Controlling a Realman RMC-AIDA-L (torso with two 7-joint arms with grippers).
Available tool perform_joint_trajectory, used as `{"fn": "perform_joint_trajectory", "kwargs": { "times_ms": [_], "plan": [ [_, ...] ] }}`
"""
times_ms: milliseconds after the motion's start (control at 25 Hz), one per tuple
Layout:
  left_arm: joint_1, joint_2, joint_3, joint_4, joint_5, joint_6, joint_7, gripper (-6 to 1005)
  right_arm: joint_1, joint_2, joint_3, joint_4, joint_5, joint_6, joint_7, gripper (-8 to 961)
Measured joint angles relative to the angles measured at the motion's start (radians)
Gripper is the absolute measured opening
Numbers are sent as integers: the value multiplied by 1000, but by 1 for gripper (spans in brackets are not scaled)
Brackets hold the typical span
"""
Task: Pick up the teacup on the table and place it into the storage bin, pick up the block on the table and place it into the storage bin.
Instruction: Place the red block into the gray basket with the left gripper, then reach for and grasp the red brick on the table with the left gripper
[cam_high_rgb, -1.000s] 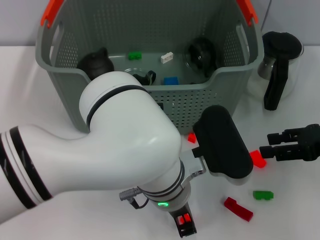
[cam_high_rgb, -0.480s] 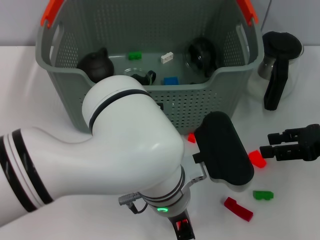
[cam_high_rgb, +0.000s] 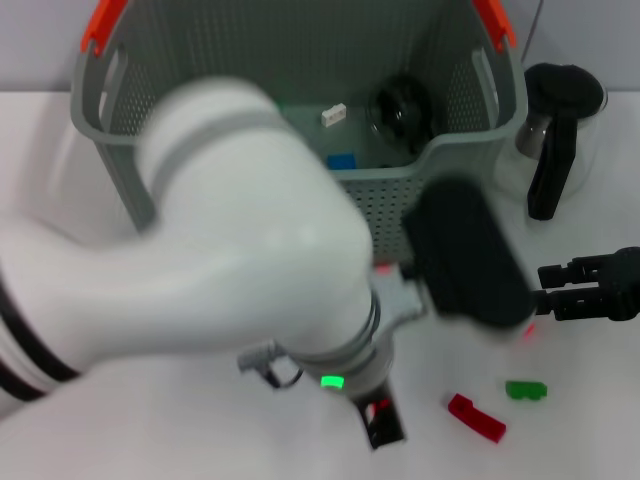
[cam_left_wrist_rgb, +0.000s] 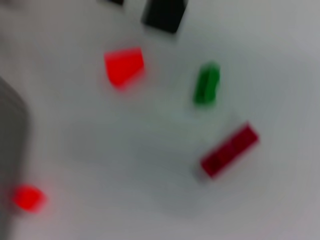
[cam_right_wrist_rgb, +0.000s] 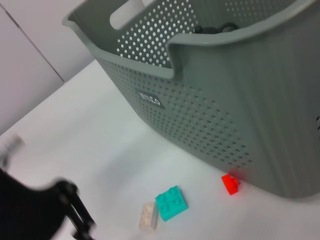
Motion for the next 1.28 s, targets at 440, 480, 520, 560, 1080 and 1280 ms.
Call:
{"fn": "perform_joint_trajectory", "kwargs": {
  "times_ms": [440,480,520,560,1080,1280],
  "plan": [
    [-21,7,-695,375,-213,103,207,227,-6,-2,-2,3,-5,3,-13,684],
    [-37,8,-758,332,-213,56,221,231,-7,-1,-1,3,-7,3,-13,684],
    [-56,11,-813,268,-211,17,236,235,-8,1,-1,3,-8,3,-13,684],
    [-74,14,-854,217,-208,-21,248,238,-8,2,-1,3,-10,3,-13,684],
    [-168,59,-1003,-19,-262,-135,299,439,-6,0,-1,3,-14,-2,-9,683],
    [-46,7,-888,207,-553,253,537,620,-9,-2,2,3,-14,3,-6,683]
  ]
}}
